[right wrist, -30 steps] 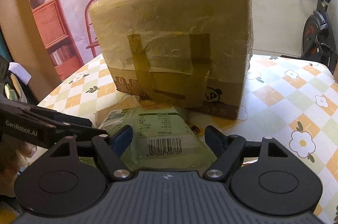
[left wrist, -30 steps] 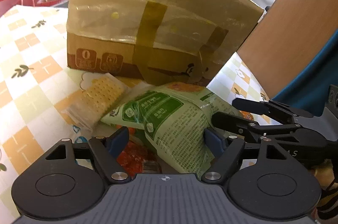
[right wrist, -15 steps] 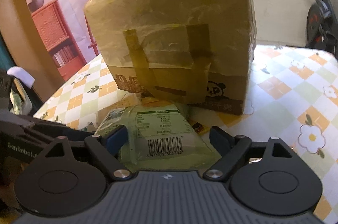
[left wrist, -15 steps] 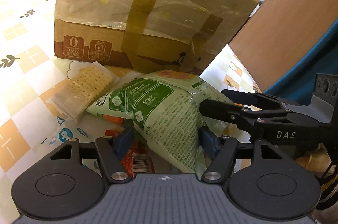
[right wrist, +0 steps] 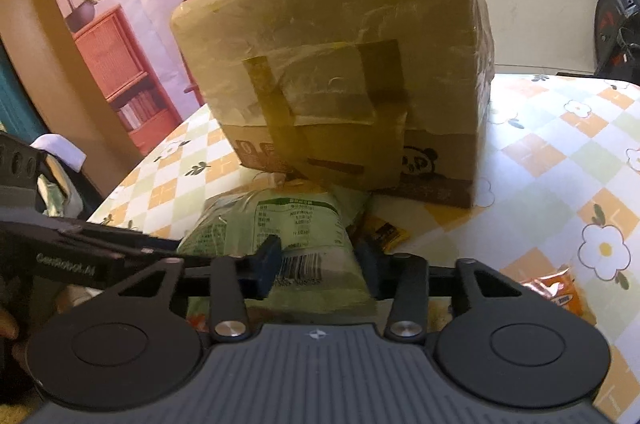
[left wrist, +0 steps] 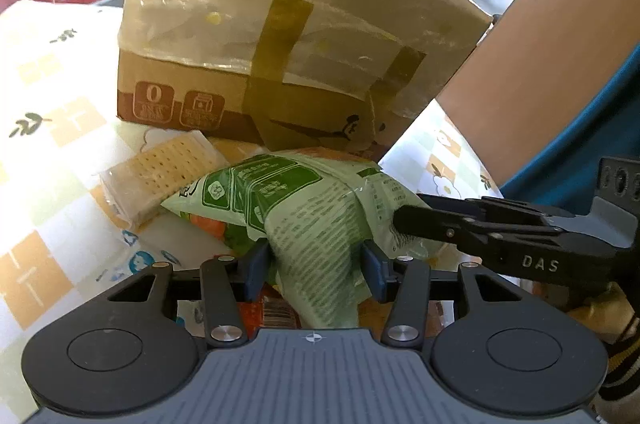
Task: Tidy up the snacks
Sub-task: 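Close the left tool on the green bag and lift it, then carry the green bag over the box and open the left tool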
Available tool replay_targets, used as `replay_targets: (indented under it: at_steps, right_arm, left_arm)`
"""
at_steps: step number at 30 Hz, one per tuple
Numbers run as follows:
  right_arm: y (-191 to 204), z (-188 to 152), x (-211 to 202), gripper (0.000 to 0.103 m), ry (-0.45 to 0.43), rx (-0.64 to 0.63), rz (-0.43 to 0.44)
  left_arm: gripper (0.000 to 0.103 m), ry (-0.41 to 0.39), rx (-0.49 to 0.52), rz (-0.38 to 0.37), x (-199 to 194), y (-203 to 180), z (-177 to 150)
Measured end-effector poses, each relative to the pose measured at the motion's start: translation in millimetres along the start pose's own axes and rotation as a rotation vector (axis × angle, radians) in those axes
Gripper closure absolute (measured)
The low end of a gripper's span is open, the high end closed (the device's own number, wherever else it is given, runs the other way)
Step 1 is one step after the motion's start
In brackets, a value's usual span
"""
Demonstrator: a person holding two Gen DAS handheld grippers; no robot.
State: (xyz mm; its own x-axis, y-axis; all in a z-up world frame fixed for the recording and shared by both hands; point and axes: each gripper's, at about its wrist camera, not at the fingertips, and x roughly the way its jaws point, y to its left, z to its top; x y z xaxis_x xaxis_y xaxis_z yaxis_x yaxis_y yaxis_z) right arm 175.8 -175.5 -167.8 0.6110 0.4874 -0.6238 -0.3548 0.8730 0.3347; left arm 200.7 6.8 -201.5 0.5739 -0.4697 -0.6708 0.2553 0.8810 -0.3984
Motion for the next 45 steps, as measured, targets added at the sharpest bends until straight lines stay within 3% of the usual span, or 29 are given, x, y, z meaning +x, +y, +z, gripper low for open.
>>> replay_targets:
  at_steps: [9, 27, 45]
  right_arm:
    - [17.1, 2.6, -17.0, 0.071, -0.041, -0.029, 0.003]
    - [59.0, -6.0, -48.2, 0.071, -0.096, -0.062, 0.001]
    - [106.1, -19.3, -80.1, 0.071, -0.195, -0.14, 0.001]
  left_arm:
    - [0.051, -0.054, 0.036, -0.011, -24.7, -3.4, 3.4]
    - [0.051, -0.12, 0.064, -0.002, -75.5, -10.7, -20.7]
    - [0.051, -0.26, 0.099, 0.006, -129.1, -19.7, -38.5]
